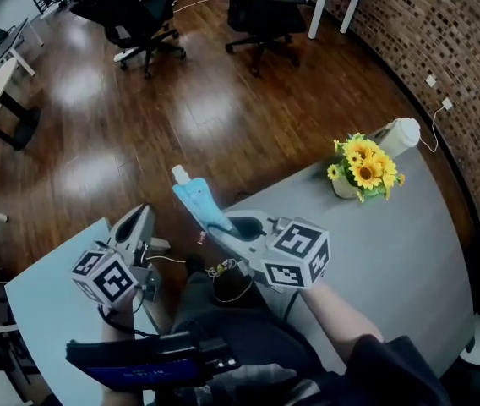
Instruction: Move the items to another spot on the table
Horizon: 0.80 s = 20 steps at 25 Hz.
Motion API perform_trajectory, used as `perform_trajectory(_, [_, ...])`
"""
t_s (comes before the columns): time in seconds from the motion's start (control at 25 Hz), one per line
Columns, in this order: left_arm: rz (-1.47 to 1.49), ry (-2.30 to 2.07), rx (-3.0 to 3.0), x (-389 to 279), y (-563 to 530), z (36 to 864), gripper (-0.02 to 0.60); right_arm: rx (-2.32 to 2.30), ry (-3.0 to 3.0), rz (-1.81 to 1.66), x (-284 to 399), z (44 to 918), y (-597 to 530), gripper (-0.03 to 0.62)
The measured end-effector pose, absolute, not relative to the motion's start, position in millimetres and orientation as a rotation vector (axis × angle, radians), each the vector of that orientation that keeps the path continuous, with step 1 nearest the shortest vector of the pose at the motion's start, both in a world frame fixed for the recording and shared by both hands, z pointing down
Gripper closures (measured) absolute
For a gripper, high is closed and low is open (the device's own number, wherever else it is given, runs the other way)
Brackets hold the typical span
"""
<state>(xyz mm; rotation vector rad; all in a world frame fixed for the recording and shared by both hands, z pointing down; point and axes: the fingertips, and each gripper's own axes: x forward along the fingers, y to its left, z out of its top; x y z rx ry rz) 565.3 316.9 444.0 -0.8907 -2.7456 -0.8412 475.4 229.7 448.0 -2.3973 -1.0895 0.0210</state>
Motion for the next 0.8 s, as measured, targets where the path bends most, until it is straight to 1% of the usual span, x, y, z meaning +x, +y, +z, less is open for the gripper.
perform_trajectory(0.16, [-1.084,-2.764,-0.878,583.9,358.7,461.2,0.588,-2.348,-1.086,-0.008,502.6,462.5,263.6,0.554])
perform_trajectory(0.32, [-1.103,-2.818,-0.806,615.7,404.6,469.3,0.588,-2.302,-1.051,-0.028,548.1,469.0,309.6,0.554])
perform_trajectory(0.44, [-1.191,-2.844,-0.775,641.6,436.1,480.2,0.588,-2.292,-1.072,-0.046,578.8,467.6,352.5,0.554])
perform_trajectory(0.52, [-1.188,-2.888,-0.733,646.9,458.3,471.9,0.588,-2.323,-1.101,-0.055,591.5,455.4,387.5,0.554])
perform_trajectory(0.64, [-1.094,-2.954,-0.718,655.8,482.9,453.2,0.588,-2.365,-1.081,-0.058,606.6,436.0,428.6,0.555])
perform_trajectory(0.72, [-1.069,-2.994,-0.689,663.0,489.7,448.2,0.569,-2.361,-1.055,-0.044,613.3,433.9,442.8,0.554])
perform_trajectory(0.8, [-1.061,-3.030,-0.635,669.7,494.0,444.0,0.566,-2.360,-1.037,-0.041,619.9,433.7,453.1,0.554])
